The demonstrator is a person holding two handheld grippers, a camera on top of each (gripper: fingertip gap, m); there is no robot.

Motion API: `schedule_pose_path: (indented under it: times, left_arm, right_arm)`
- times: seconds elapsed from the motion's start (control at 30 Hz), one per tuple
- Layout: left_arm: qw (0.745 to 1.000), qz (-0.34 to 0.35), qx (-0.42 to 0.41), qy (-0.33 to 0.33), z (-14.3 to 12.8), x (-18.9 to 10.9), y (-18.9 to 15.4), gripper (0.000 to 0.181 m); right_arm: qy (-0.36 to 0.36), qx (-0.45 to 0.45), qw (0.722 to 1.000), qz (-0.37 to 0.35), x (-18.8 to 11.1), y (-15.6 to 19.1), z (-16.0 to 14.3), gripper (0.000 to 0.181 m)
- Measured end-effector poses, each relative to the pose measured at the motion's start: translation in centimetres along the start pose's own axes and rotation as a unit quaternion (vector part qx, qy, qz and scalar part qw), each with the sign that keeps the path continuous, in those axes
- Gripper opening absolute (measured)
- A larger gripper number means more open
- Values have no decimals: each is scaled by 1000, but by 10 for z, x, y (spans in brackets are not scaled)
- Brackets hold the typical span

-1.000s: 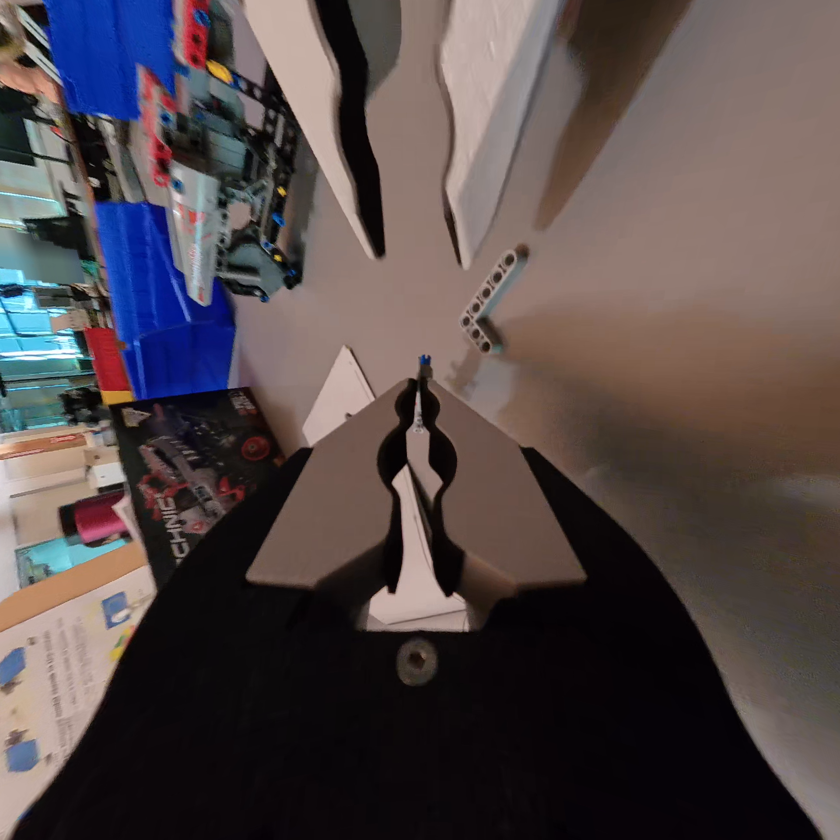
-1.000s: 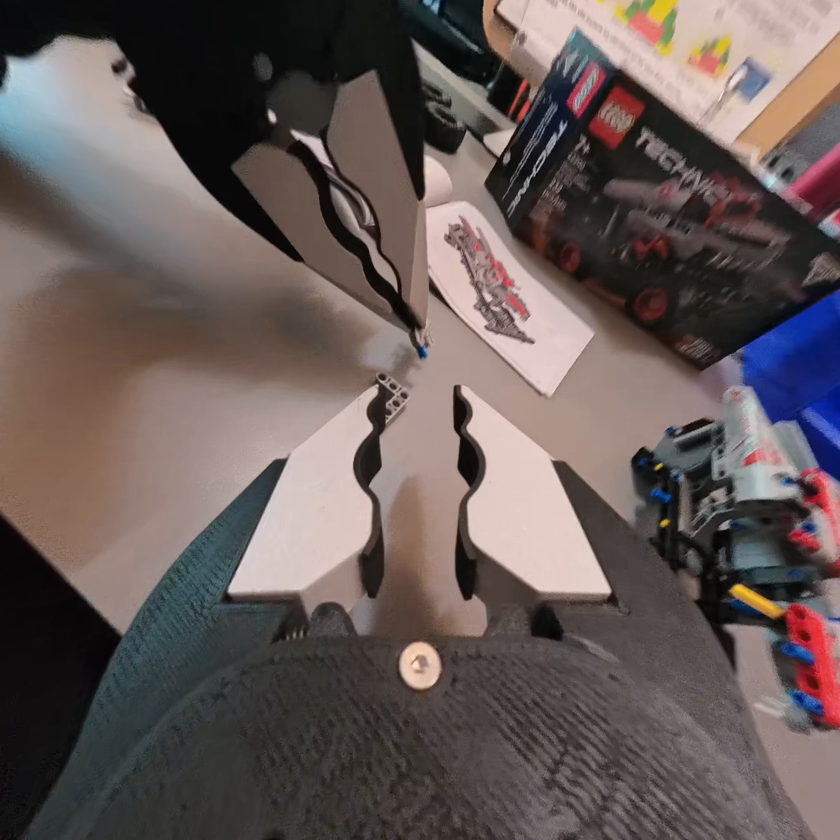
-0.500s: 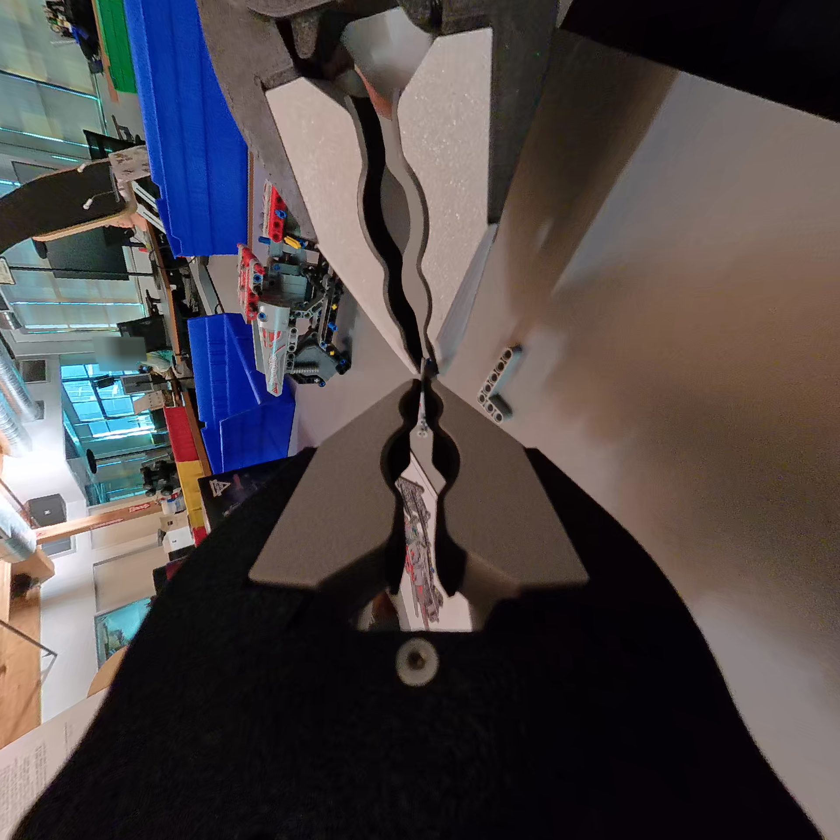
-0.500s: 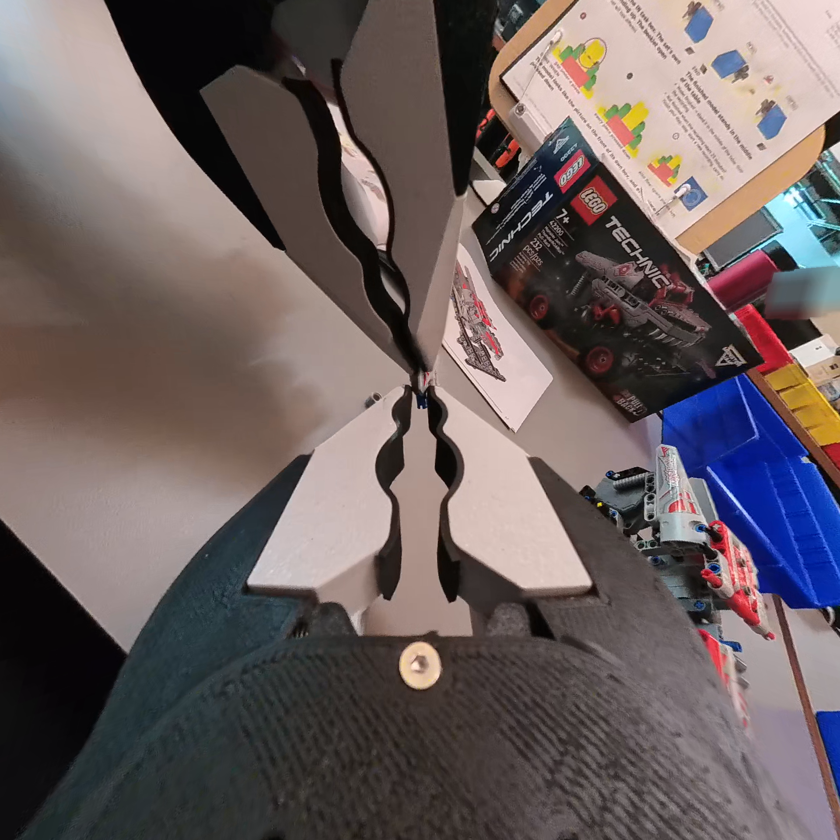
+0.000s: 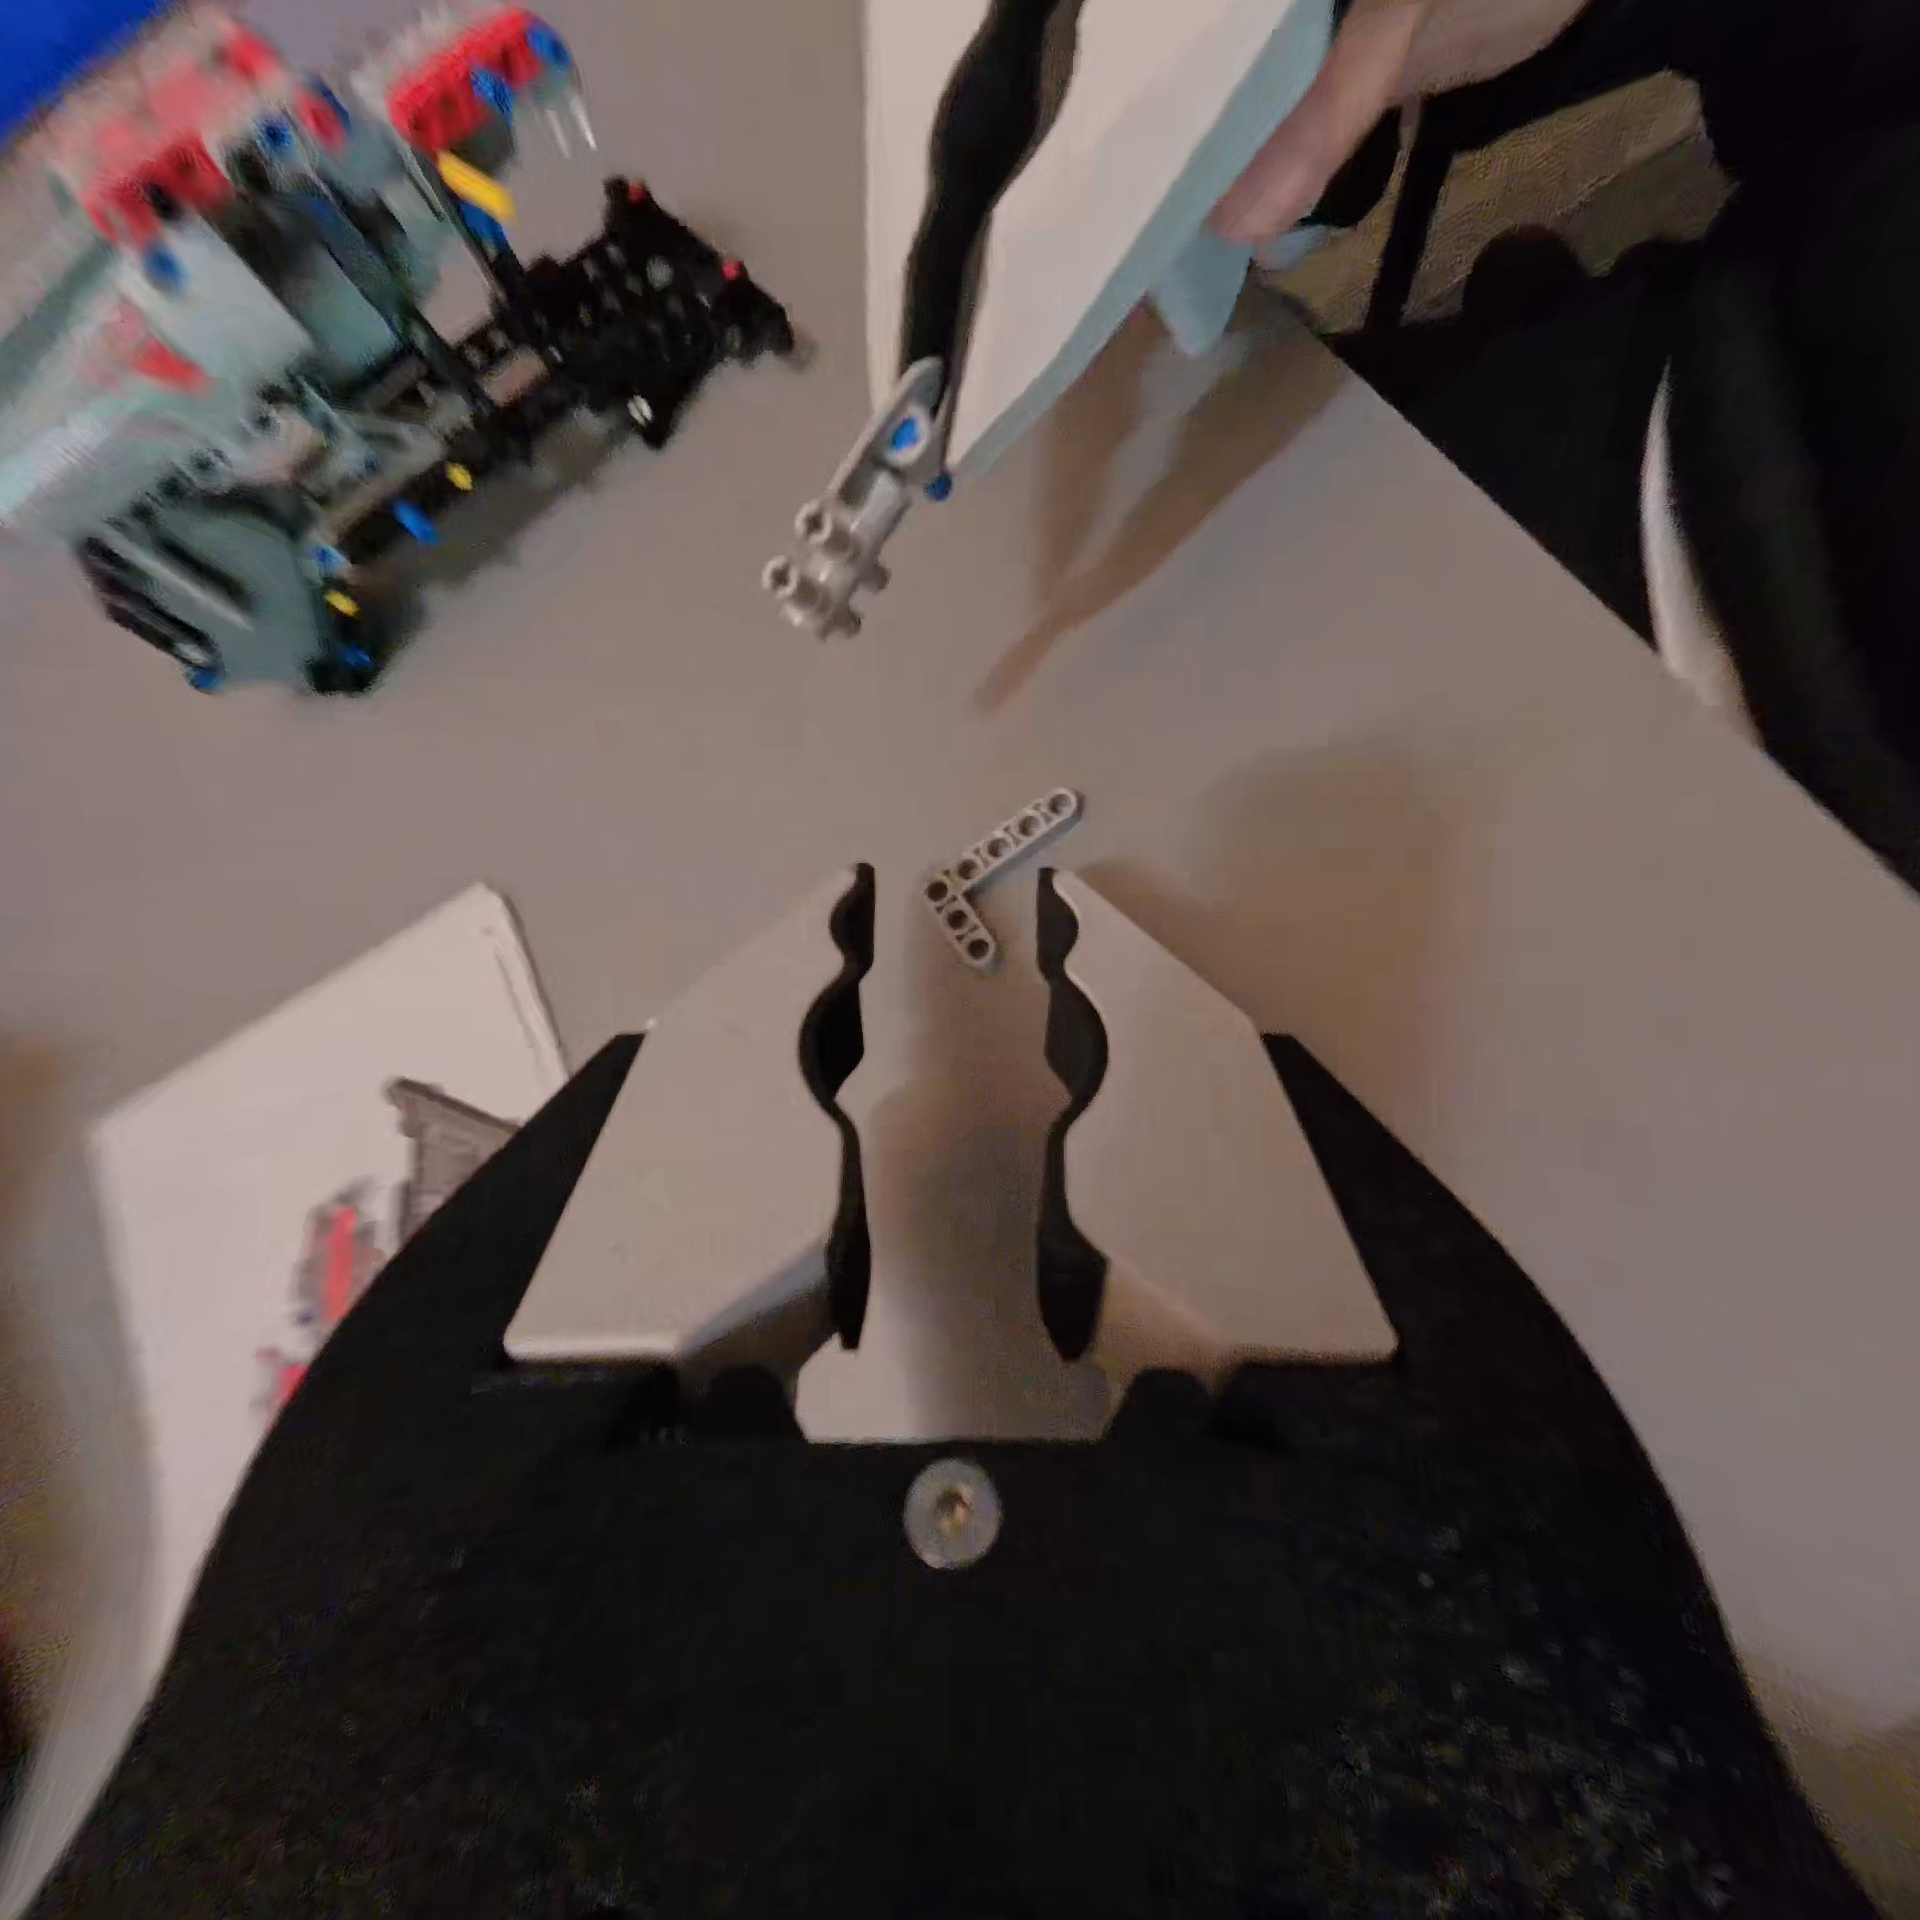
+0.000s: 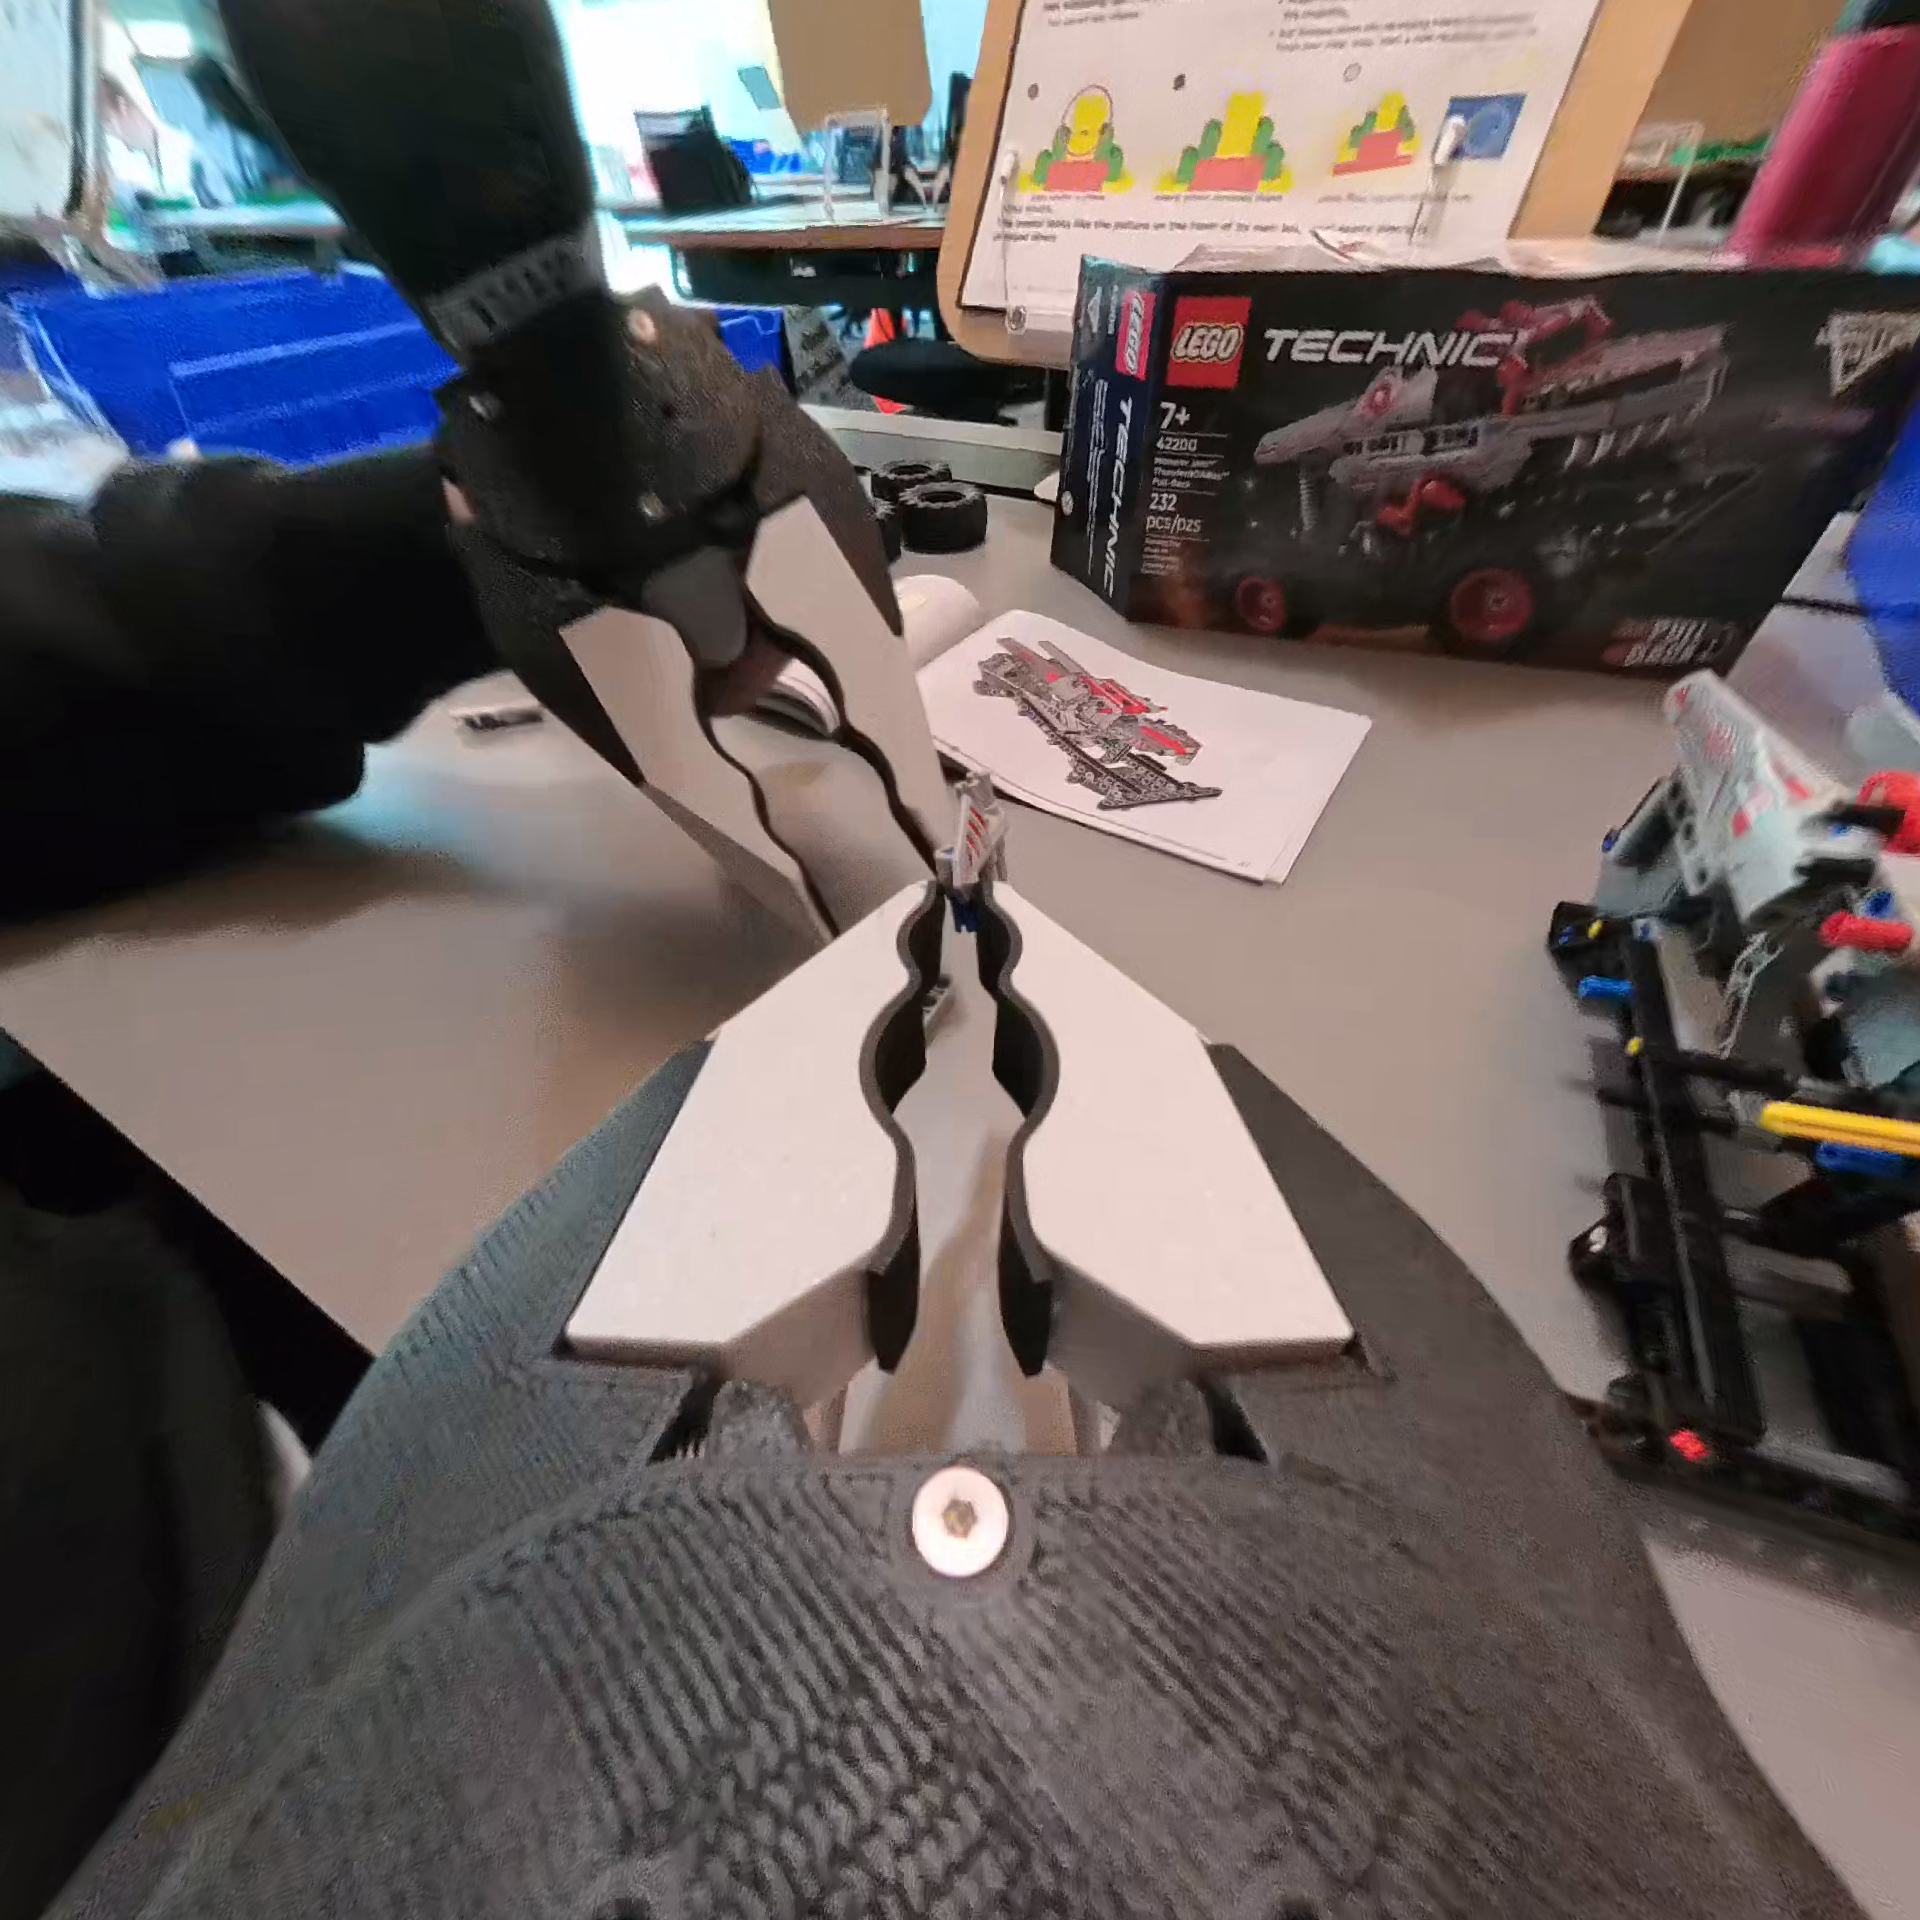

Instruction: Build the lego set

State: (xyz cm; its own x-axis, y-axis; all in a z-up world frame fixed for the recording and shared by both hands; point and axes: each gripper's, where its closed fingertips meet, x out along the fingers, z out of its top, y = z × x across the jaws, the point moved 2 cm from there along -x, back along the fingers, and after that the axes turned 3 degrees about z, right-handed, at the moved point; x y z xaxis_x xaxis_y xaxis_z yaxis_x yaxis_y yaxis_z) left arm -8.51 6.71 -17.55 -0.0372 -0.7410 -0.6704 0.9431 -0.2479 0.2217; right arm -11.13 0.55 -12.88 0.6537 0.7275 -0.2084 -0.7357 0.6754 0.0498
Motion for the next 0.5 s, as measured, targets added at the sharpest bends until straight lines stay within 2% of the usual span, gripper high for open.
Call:
schedule_pose_path:
  times: [0.07, 0.2, 0.33, 0.43, 0.5]
  left_arm:
    - [999, -22, -35, 17, -6, 4, -3, 24]
    - [995, 12, -62, 74, -20, 9, -4, 15]
    - [990, 48, -104, 83, -19, 10, -16, 5]
    - [985, 57, -136, 85, -16, 8, -30, 7]
    - [982, 79, -143, 91, -17, 0, -27, 24]
  right_arm:
    - [0, 32, 999, 15, 0, 1, -1, 4]
    - [8, 58, 998, 15, 0, -3, -6, 4]
    - [33, 76, 996, 19, 7, -2, -14, 4]
    - [46, 104, 993, 37, 14, 1, -19, 4]
    - [58, 115, 990, 50, 15, 2, -22, 4]
